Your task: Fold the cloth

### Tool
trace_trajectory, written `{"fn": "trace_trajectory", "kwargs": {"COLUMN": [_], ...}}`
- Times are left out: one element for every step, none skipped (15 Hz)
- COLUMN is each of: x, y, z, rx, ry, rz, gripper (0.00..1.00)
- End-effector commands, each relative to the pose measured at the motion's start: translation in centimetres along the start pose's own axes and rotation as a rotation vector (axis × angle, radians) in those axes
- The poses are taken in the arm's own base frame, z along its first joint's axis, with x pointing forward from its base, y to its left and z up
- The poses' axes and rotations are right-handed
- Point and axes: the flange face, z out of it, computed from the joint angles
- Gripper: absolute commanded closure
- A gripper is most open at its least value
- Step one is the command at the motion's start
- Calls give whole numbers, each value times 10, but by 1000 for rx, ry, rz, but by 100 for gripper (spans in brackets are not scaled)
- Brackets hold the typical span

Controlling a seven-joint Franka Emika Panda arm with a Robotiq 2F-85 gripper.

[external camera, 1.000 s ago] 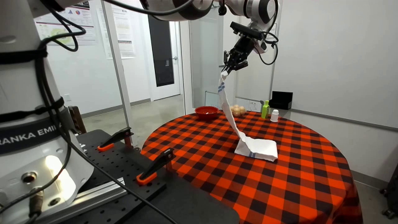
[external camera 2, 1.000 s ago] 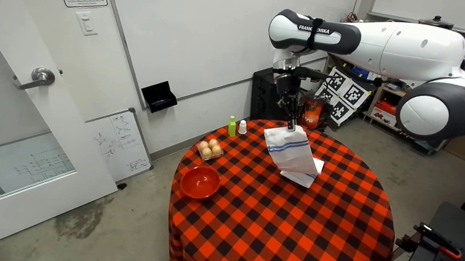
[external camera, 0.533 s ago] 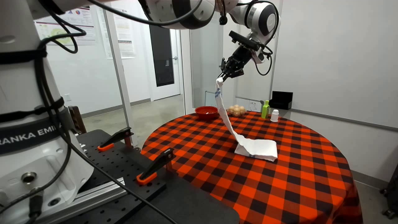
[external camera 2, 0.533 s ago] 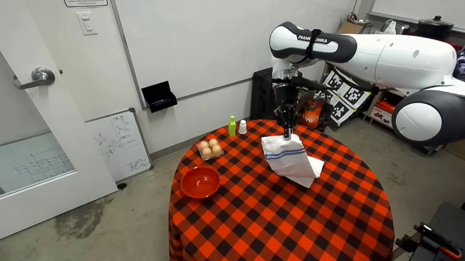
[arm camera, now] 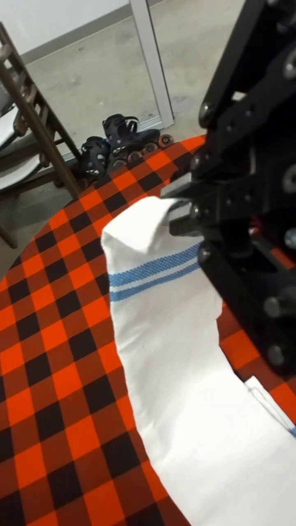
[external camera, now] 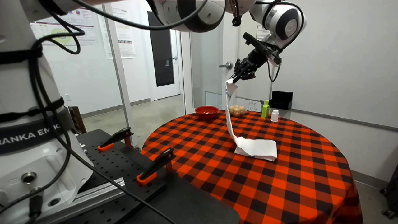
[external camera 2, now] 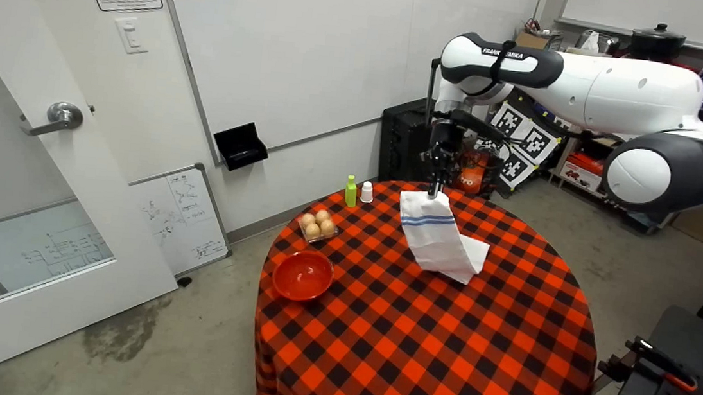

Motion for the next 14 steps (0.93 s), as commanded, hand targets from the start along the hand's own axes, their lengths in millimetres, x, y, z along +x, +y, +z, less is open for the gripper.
{"fn": "trace_trajectory", "kwargs": {"x": [3, 5, 6, 6, 8, 9, 10, 12, 13, 14, 15, 16, 17, 17], "y": [28, 39, 49, 59, 70, 78, 89, 97, 107, 115, 125, 134, 143, 151], "z": [-27, -33, -39, -45, -50, -55, -60, -64, -69, -73, -77, -81, -84, -87], "rx": [104, 119, 133, 152, 174, 193, 219, 245, 273, 297, 321, 343, 362, 380], "ry": [88, 118, 139, 159, 182, 202, 227, 252, 275, 297, 317, 338, 357, 372], "rz": [59, 77, 94, 114, 135, 155, 180, 205, 229, 250, 271, 290, 307, 324], "gripper": [98, 98, 98, 98, 98, 98, 98, 98, 98, 98, 98, 98, 98, 98]}}
